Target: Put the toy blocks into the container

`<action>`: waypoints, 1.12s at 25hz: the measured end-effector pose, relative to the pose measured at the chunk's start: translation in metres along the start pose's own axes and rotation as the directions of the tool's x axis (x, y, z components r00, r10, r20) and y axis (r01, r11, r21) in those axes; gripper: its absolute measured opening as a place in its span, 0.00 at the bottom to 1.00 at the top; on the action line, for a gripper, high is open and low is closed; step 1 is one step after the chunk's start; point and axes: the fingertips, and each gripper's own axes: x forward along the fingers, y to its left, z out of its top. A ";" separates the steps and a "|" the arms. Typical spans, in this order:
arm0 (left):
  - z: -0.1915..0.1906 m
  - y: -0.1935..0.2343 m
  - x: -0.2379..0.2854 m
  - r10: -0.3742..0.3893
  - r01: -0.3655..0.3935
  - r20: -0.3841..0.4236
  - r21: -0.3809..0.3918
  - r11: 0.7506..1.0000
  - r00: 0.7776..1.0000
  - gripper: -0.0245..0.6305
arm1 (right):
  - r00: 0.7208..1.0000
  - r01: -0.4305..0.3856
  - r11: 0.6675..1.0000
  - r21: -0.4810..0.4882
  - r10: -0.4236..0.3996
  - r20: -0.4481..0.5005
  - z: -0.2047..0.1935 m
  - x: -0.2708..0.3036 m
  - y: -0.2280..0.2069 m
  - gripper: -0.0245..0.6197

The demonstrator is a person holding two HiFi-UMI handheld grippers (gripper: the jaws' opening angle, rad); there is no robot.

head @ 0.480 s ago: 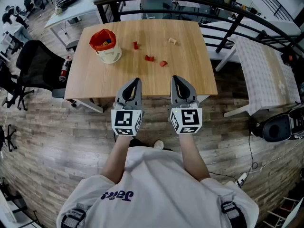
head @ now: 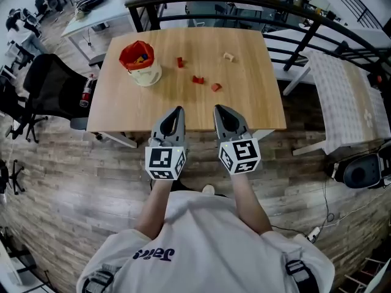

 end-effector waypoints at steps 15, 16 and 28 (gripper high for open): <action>0.032 0.139 0.126 -0.175 0.176 0.041 -0.031 0.984 0.984 0.05 | 0.989 0.147 0.988 -0.033 -0.147 0.016 0.039 0.175 -0.007 0.06; 0.031 0.147 0.132 -0.189 0.191 0.037 -0.033 0.981 0.981 0.05 | 0.987 0.158 0.987 -0.031 -0.158 0.014 0.040 0.187 -0.006 0.06; -0.023 0.199 0.175 -0.348 0.337 -0.070 -0.133 0.932 0.935 0.05 | 0.971 0.184 0.981 -0.068 -0.192 -0.142 -0.003 0.268 0.008 0.06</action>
